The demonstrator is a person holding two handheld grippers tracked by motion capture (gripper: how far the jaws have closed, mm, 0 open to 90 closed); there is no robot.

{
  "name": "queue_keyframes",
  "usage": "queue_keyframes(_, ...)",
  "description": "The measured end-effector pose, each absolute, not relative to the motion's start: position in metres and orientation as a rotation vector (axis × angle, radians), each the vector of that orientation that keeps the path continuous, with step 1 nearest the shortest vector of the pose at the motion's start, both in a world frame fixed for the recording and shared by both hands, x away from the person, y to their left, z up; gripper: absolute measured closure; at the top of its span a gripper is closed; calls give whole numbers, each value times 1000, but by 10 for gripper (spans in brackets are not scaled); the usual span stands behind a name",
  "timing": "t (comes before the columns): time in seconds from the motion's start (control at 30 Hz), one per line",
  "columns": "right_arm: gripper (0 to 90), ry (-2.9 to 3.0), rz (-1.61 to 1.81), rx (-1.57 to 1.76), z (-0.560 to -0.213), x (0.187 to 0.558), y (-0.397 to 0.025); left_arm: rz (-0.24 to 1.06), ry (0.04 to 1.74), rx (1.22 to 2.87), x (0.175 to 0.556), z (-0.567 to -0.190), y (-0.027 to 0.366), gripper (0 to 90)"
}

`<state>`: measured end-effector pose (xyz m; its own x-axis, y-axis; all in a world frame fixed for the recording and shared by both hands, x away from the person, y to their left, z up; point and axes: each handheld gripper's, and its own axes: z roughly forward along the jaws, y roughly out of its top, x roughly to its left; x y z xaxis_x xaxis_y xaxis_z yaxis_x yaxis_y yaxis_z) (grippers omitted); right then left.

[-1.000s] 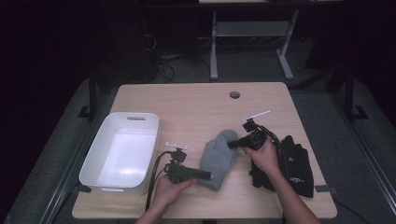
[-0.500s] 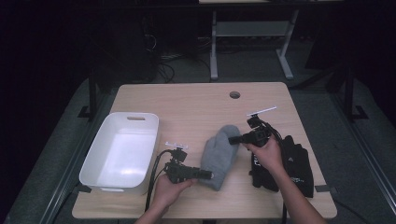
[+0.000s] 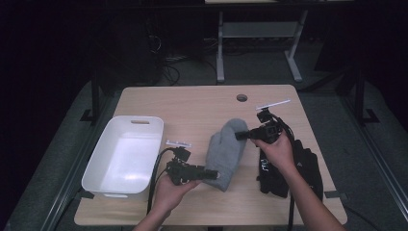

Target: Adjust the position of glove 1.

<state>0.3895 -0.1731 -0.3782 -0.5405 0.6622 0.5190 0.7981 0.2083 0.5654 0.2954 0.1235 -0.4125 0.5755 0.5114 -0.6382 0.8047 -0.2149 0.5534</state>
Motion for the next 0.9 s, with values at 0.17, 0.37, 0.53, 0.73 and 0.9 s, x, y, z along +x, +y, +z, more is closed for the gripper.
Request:
queue_keyframes(0.17,757,-2318,-1260,-1398,-364,390,-170,-375,1049,1883,295,-398,129,475)
queue_keyframes(0.37,756,-2310,-1284,-1384,-351,391,-163,-341,1038,1882,294,-385,136,474)
queue_keyframes(0.53,756,-2313,-1287,-1364,-342,393,-154,-331,1028,1885,294,-377,146,474)
queue_keyframes(0.73,756,-2309,-1294,-1340,-331,397,-147,-309,1023,1873,294,-368,156,474)
queue_keyframes(0.9,755,-2301,-1304,-1323,-323,401,-138,-298,1020,1870,295,-361,166,473)
